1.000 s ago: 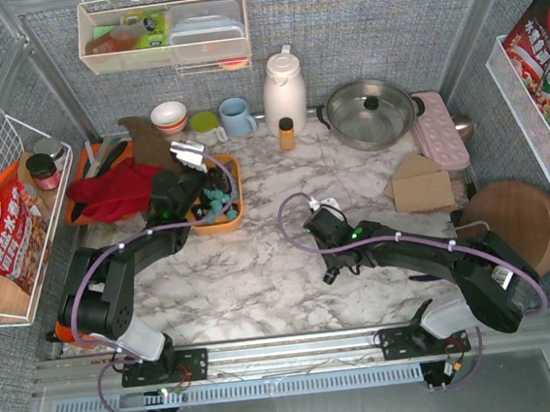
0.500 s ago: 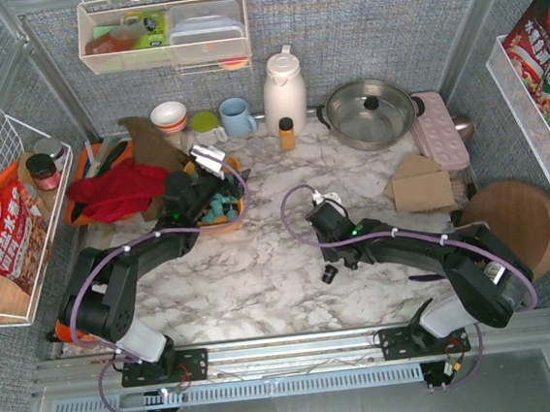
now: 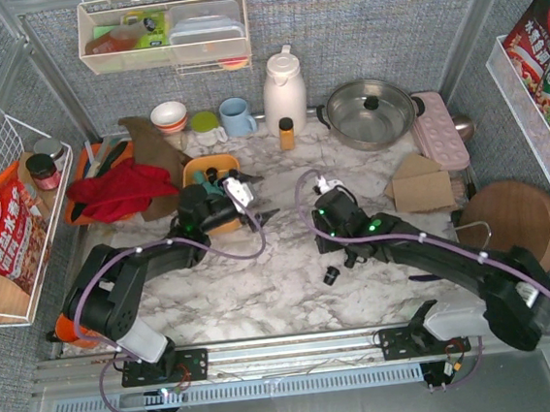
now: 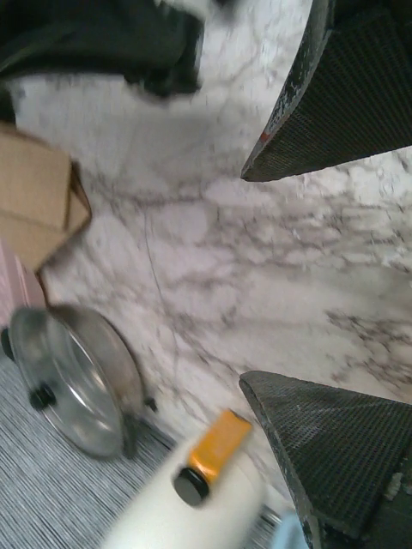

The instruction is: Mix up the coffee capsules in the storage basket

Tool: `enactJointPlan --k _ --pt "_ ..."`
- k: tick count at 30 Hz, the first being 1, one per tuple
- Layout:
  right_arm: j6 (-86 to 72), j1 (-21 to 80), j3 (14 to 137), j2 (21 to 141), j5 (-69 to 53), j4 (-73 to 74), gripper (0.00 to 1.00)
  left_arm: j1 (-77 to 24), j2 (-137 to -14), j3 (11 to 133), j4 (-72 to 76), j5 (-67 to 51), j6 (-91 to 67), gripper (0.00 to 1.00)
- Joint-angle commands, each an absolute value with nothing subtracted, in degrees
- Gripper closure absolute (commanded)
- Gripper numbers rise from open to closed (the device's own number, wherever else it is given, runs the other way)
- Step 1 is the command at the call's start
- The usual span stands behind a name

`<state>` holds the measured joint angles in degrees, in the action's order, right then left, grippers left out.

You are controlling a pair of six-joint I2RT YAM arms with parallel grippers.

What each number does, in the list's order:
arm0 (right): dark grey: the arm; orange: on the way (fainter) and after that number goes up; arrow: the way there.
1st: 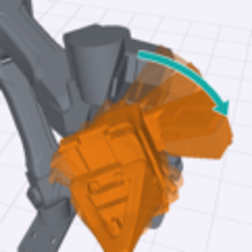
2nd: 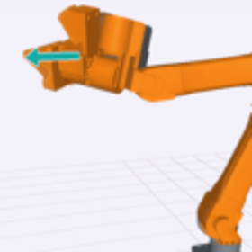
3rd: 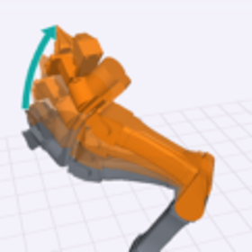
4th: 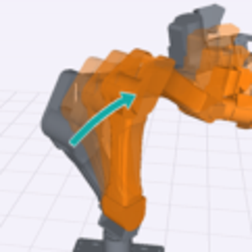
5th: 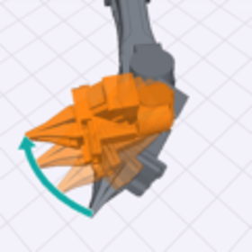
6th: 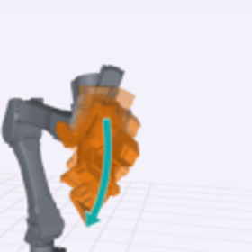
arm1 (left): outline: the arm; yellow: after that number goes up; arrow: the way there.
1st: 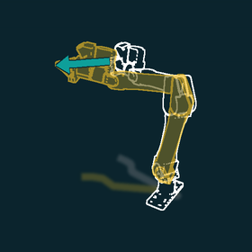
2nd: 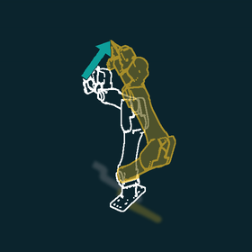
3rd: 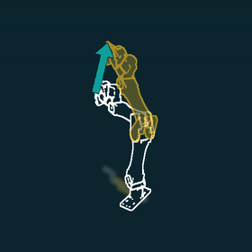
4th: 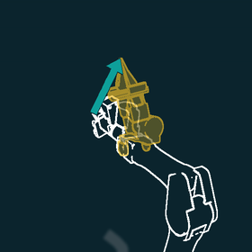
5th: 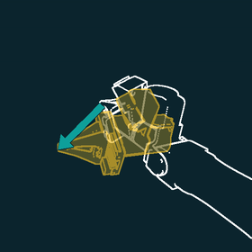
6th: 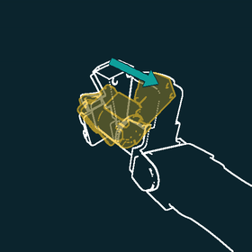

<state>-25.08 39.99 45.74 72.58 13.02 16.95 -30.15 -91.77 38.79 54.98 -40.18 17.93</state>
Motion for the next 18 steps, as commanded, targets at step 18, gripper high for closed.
enactJointPlan --k 18 --pt "-16.2 38.8 47.3 67.1 11.0 9.4 0.47 -37.9 -87.5 34.8 62.8 -28.1 24.1 0.01"
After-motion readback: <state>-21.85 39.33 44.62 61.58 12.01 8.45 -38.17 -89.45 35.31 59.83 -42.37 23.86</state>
